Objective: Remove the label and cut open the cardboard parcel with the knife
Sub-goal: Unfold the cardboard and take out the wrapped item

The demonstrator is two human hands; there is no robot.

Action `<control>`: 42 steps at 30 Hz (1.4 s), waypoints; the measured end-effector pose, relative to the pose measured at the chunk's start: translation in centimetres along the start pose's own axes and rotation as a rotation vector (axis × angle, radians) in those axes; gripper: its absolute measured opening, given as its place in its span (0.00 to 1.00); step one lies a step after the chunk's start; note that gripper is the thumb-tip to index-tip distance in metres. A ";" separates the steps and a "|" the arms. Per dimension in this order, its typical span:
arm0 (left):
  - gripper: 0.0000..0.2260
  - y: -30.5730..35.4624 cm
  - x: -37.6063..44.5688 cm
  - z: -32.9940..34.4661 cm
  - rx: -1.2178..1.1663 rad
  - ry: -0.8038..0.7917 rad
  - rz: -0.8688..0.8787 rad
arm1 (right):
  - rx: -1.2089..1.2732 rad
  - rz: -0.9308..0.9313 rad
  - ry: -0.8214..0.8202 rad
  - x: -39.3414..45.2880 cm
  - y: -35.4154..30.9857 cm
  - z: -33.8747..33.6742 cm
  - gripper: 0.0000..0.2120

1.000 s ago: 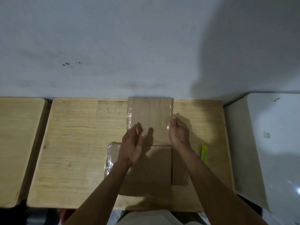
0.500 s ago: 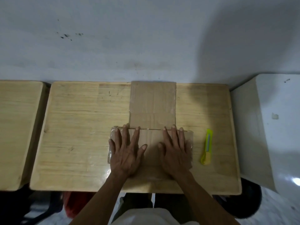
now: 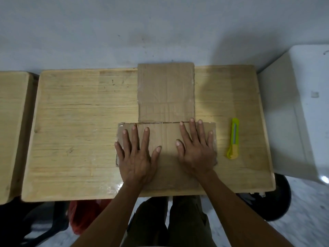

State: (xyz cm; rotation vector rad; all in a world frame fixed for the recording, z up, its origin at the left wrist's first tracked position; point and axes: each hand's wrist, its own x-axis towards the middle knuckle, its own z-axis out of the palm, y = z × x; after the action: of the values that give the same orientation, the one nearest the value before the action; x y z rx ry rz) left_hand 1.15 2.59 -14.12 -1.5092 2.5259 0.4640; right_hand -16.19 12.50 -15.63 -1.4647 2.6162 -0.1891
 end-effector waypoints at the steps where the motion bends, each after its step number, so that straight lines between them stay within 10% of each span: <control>1: 0.34 0.0 -0.1 0.0 -0.017 0.005 -0.002 | 0.011 -0.002 -0.002 0.0 -0.1 0.0 0.28; 12: 0.37 -1.1 -3.1 -1.9 -0.414 0.134 -0.332 | 0.640 0.627 0.243 -4.8 -1.3 -2.6 0.27; 25: 0.33 -0.6 -2.2 -3.3 -0.573 0.199 -0.380 | 1.054 0.887 0.300 -2.8 -0.8 -5.1 0.23; 42: 0.26 4.0 -3.6 -5.6 -0.609 0.246 -0.071 | 0.936 0.518 0.096 -3.5 -4.6 -6.7 0.22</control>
State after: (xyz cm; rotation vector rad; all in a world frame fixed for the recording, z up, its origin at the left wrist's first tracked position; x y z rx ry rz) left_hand -0.49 5.45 -7.11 -1.9455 2.6358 1.1878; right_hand -11.78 13.37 -8.03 -0.4623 2.2903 -1.2149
